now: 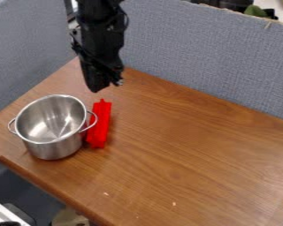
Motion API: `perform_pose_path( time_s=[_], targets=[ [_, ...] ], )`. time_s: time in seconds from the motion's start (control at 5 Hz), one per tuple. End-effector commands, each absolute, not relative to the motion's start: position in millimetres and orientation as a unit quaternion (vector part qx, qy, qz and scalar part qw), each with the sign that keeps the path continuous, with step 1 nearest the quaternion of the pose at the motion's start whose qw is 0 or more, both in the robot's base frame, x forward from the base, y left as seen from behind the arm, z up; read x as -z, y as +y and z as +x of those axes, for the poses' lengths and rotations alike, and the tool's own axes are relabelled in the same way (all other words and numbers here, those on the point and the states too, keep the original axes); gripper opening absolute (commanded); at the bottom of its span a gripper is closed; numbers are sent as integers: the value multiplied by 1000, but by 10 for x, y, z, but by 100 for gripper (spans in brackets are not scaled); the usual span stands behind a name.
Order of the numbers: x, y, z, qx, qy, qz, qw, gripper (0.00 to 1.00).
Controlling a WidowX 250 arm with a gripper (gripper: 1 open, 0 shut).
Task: Put the red object in the metal pot
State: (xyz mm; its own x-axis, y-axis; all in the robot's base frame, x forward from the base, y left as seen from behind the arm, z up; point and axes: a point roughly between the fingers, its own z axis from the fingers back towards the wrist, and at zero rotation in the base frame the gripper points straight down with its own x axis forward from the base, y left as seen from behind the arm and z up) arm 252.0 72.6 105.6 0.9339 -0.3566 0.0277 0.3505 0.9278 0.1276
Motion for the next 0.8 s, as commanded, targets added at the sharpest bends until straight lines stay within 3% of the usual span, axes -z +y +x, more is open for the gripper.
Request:
perform_pose_path(
  time_s=[0.0,0.4,0.6],
  targets=[
    [-1151,643,2378,160,-39,63,984,100],
    [-1088,456,2279,114,-44,69,990,100],
    [-1080,425,2595,115,-46,59,990,100]
  ],
)
